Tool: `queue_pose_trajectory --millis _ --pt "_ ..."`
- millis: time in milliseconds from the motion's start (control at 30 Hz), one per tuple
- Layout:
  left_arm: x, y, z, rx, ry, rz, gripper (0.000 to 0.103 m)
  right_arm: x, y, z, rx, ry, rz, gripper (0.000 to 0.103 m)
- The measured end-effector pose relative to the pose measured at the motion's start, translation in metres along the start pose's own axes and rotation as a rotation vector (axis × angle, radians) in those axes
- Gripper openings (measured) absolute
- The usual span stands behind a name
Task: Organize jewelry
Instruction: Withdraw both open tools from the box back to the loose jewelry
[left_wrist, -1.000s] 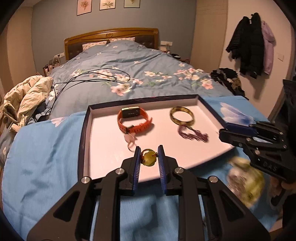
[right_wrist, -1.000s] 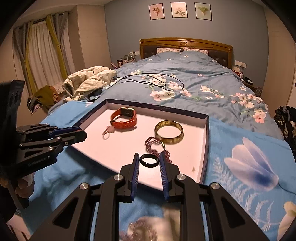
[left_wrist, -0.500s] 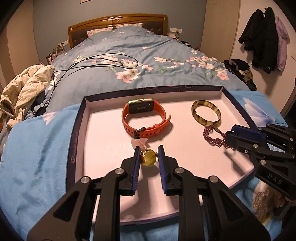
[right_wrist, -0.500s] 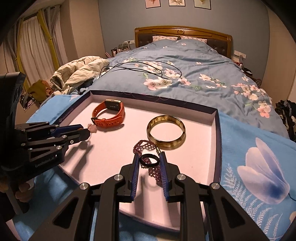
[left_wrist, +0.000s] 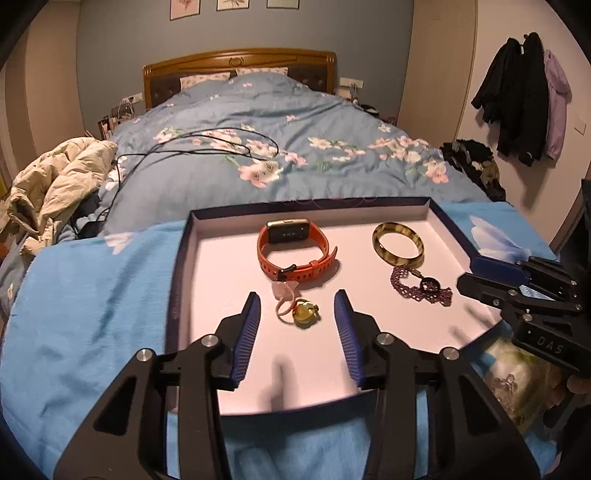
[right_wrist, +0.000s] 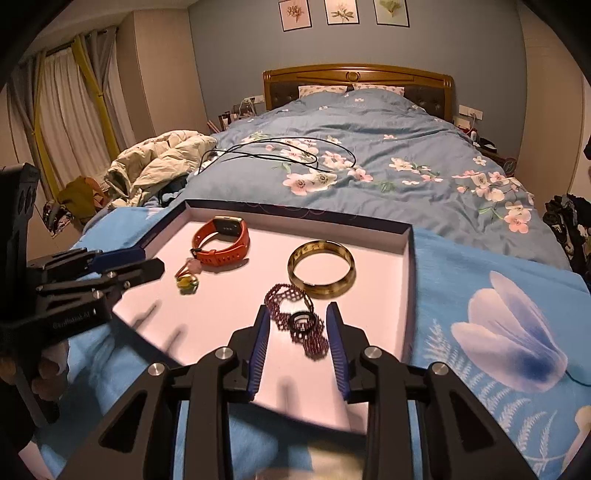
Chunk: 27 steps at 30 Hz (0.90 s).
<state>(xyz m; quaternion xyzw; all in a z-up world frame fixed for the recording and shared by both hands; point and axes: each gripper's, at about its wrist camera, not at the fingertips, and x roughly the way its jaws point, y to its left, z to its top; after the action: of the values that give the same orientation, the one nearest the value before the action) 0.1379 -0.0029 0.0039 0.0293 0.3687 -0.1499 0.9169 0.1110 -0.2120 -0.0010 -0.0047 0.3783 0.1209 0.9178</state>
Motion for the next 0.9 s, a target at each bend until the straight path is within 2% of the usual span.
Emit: queue_pose_trajectory --millis 100,267,500,700,900 --pt "-0.016 0.002 -0.006 0.000 -0.018 -0.001 0.041 -0.017 0.001 -0.008 -0.010 -0.012 0.005 0.030" --pt "-0.041 -0.002 -0.023 0.008 -0.035 -0.013 0.043 -0.042 0.004 -0.025 -0.017 -0.020 0.015 0.037" --pt "-0.067 -0.012 -0.054 0.052 -0.037 -0.035 0.046 -0.069 0.010 -0.066 -0.041 0.019 0.023 0.037" --pt "-0.081 -0.030 -0.080 0.108 -0.020 -0.084 0.046 -0.067 0.012 -0.092 -0.037 0.081 0.032 0.037" --pt "-0.082 -0.042 -0.094 0.131 0.009 -0.098 0.046 -0.057 0.005 -0.089 0.001 0.088 0.054 0.037"
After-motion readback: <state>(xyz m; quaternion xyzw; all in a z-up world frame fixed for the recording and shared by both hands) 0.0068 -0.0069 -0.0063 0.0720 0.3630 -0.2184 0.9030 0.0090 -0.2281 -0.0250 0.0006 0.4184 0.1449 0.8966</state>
